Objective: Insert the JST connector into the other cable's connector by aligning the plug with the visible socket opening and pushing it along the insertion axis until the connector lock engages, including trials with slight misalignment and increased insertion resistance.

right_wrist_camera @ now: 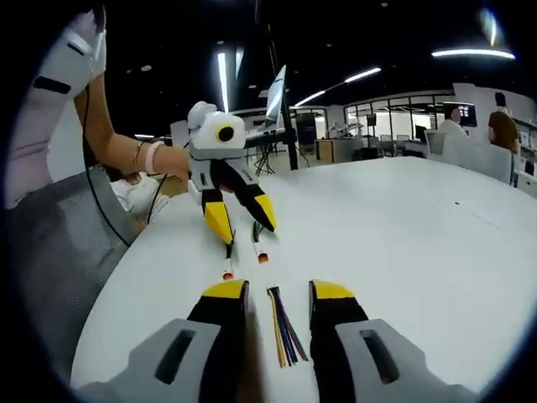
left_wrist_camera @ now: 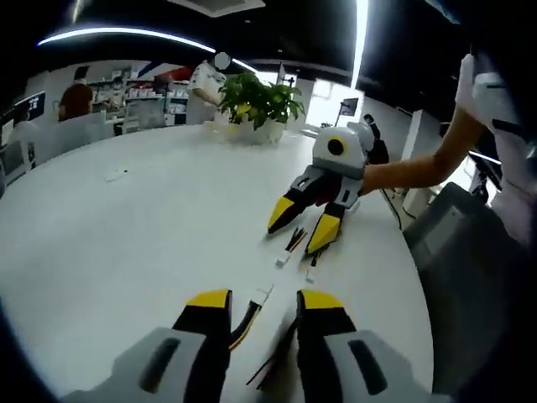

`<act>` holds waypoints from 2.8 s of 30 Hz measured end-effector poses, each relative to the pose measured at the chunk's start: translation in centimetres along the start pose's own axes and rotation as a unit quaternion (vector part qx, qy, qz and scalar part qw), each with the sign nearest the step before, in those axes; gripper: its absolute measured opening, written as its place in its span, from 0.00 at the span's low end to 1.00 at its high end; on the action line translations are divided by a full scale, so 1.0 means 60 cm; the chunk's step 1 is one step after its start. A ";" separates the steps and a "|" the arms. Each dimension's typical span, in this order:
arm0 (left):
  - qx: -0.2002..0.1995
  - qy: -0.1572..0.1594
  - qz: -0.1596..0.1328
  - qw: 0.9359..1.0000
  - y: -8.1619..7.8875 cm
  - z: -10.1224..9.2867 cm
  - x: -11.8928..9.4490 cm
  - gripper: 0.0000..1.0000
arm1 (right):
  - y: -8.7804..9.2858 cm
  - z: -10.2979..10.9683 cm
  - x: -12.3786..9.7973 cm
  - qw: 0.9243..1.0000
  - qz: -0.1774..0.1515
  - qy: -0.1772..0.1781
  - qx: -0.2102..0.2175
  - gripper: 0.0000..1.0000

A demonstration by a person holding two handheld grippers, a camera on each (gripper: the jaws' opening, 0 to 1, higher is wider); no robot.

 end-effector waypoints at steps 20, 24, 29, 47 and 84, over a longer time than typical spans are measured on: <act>0.075 0.025 -0.029 0.996 0.015 0.006 0.021 0.10 | 0.014 0.006 0.018 1.000 -0.007 -0.024 -0.018 0.12; 0.087 0.024 -0.022 0.996 0.020 0.008 0.024 0.10 | 0.015 0.004 0.020 1.000 -0.007 -0.021 -0.016 0.12; 0.101 0.028 -0.028 0.994 0.017 0.002 0.027 0.07 | 0.014 0.007 0.022 0.999 -0.008 -0.027 -0.028 0.10; 0.112 0.034 -0.048 0.992 0.012 -0.005 0.034 0.02 | 0.014 0.000 0.013 0.999 -0.008 -0.035 -0.033 0.09; 0.119 0.052 -0.028 0.991 -0.001 -0.011 0.030 0.00 | 0.004 -0.002 0.006 0.998 -0.011 -0.055 -0.034 0.04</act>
Point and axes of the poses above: the point that each gripper's makers call its tool centre point, and the gripper's own axes: x roughly forward along the fingers, z roughly to its left, y roughly out of its underside, the point moved 7 cm from there along -x, roughly backward along the fingers, and after that the axes turned 5 degrees about y, right-handed, at the moved point
